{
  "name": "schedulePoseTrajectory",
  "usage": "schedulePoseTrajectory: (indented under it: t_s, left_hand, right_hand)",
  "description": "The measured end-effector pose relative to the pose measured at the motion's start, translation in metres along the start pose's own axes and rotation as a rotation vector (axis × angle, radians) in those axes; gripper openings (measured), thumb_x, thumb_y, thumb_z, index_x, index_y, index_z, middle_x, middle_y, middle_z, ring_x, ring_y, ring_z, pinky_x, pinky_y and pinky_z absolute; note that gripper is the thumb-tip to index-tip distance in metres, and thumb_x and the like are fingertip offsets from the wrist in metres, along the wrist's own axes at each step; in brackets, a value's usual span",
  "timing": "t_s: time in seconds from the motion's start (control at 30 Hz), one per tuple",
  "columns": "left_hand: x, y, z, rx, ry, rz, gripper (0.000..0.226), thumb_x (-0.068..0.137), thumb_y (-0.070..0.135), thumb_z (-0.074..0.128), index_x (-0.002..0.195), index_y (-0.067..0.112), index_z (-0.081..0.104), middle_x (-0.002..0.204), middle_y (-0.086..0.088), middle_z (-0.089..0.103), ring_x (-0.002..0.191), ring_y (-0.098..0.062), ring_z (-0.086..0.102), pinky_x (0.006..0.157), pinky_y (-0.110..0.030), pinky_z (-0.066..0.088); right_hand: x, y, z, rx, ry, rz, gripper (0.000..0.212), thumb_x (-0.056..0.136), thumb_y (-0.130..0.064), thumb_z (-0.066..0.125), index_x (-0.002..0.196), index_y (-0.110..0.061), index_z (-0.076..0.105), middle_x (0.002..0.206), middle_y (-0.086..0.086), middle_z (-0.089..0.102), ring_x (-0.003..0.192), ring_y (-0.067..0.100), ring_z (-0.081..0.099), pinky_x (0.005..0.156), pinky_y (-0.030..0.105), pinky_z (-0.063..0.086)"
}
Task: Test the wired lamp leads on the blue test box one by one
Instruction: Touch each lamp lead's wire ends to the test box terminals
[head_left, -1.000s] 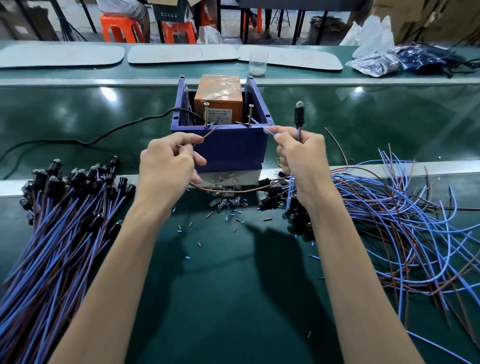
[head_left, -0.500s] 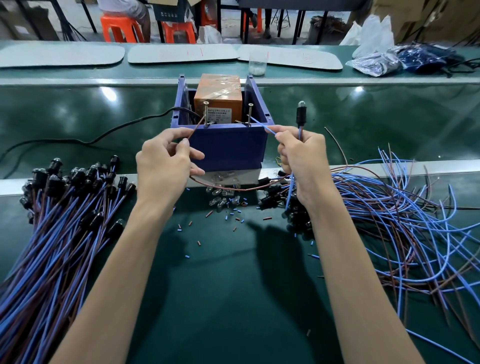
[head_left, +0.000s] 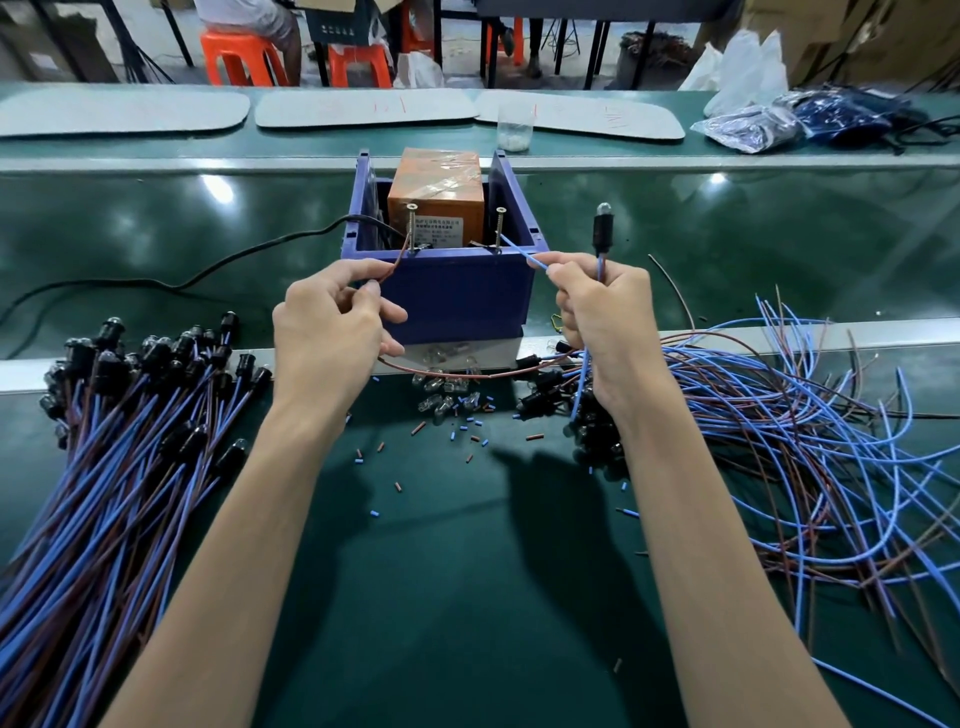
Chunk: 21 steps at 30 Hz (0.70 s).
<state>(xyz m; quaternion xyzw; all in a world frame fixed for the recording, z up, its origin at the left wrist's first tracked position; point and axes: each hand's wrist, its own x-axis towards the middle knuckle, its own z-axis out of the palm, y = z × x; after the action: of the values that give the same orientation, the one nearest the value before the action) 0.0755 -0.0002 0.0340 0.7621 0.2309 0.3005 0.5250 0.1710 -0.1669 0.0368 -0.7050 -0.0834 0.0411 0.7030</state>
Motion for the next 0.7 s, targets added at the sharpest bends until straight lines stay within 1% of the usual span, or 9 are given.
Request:
schedulePoseTrajectory:
  t_s: [0.23,0.33,0.43,0.57,0.7]
  left_hand:
    - [0.0014,-0.001,-0.0009,0.005,-0.006,0.002,0.027,0.098,0.008,0.046,0.098,0.025,0.066,0.055,0.017,0.064,0.038,-0.004,0.054,0.048,-0.012,0.044]
    - [0.0017,-0.0017,-0.0013,0.008,-0.004,0.004,0.027,0.098,0.008,0.046,0.098,0.025,0.066,0.055,0.017,0.064,0.038,-0.004,0.055,0.048,-0.012,0.044]
    - [0.0015,-0.003,-0.001,0.025,0.002,0.016,0.026,0.097,0.008,0.046,0.099,0.025,0.067,0.057,0.014,0.064,0.039,-0.005,0.056,0.048,-0.012,0.044]
    - [0.0019,-0.0045,-0.0013,0.025,-0.005,0.018,0.026,0.097,0.009,0.047,0.1,0.026,0.067,0.057,0.017,0.065,0.039,-0.004,0.056,0.048,-0.014,0.046]
    - [0.0023,-0.0048,-0.0016,0.03,-0.006,0.02,0.026,0.097,0.009,0.047,0.1,0.027,0.067,0.057,0.017,0.065,0.04,-0.005,0.056,0.049,-0.014,0.046]
  right_hand:
    - [0.0008,-0.0003,0.0006,0.002,-0.001,0.001,0.03,0.088,-0.006,0.053,0.072,-0.021,0.073,0.045,-0.013,0.031,0.044,0.009,0.02,0.041,0.018,0.021]
    - [0.0007,-0.0005,0.0009,0.005,0.0,-0.004,0.029,0.089,-0.005,0.053,0.072,-0.02,0.072,0.045,-0.014,0.031,0.044,0.006,0.021,0.041,0.015,0.021]
    - [0.0008,-0.0006,0.0013,0.031,0.001,-0.003,0.032,0.089,-0.004,0.053,0.066,-0.019,0.07,0.044,-0.016,0.031,0.043,0.004,0.023,0.042,0.012,0.022]
    - [0.0007,-0.0009,0.0017,0.053,-0.004,-0.002,0.034,0.089,-0.002,0.053,0.064,-0.019,0.069,0.043,-0.016,0.031,0.042,0.003,0.023,0.04,0.012,0.023]
    - [0.0005,-0.0014,0.0012,0.057,-0.005,-0.008,0.032,0.089,-0.002,0.053,0.066,-0.019,0.07,0.046,-0.014,0.031,0.043,0.003,0.022,0.04,0.012,0.022]
